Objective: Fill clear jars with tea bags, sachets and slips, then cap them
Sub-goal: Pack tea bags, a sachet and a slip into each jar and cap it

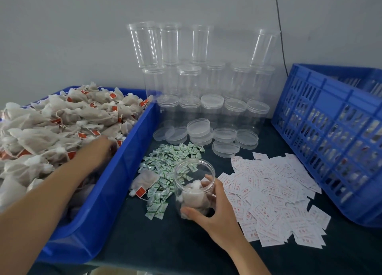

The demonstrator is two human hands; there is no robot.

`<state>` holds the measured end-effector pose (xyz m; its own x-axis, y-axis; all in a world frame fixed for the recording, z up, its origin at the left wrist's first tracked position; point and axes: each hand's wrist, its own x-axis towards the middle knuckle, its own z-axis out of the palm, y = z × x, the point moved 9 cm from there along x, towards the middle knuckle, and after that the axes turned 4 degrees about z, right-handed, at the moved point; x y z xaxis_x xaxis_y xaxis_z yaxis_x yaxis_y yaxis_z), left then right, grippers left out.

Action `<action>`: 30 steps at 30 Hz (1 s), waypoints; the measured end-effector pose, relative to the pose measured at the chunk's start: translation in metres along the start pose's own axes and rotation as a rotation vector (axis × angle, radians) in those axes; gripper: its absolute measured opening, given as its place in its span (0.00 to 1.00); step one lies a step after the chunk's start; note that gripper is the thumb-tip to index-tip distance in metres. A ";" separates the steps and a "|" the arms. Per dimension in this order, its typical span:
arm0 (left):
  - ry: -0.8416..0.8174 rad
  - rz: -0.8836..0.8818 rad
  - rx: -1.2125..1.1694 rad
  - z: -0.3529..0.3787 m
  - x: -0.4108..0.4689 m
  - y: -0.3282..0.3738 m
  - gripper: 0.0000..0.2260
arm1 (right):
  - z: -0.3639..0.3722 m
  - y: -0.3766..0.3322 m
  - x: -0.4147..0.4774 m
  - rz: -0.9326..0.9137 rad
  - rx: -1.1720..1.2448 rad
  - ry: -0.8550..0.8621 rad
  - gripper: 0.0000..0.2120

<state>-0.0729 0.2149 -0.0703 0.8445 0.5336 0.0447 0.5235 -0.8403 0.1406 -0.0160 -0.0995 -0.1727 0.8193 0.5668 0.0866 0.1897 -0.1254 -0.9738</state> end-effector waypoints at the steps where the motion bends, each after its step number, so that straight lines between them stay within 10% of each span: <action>1: 0.081 -0.006 -0.092 -0.008 0.000 0.000 0.04 | 0.000 0.000 0.000 0.000 0.002 -0.001 0.42; 9: 0.424 0.008 -1.101 -0.073 -0.031 0.024 0.06 | 0.001 -0.001 0.000 -0.002 0.011 -0.006 0.44; 17: 0.027 0.243 -1.743 -0.076 -0.051 0.125 0.09 | 0.000 -0.006 -0.002 -0.026 0.000 0.011 0.37; 22: -0.256 0.402 -1.467 -0.039 -0.077 0.185 0.13 | -0.001 -0.007 -0.001 -0.036 0.011 0.009 0.35; 30: 0.202 0.238 -0.948 -0.053 -0.029 0.093 0.05 | 0.001 -0.014 -0.003 -0.051 0.054 -0.002 0.34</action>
<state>-0.0549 0.1258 -0.0057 0.8344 0.4418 0.3295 -0.0373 -0.5512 0.8335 -0.0214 -0.0990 -0.1595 0.8080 0.5733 0.1359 0.2013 -0.0519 -0.9781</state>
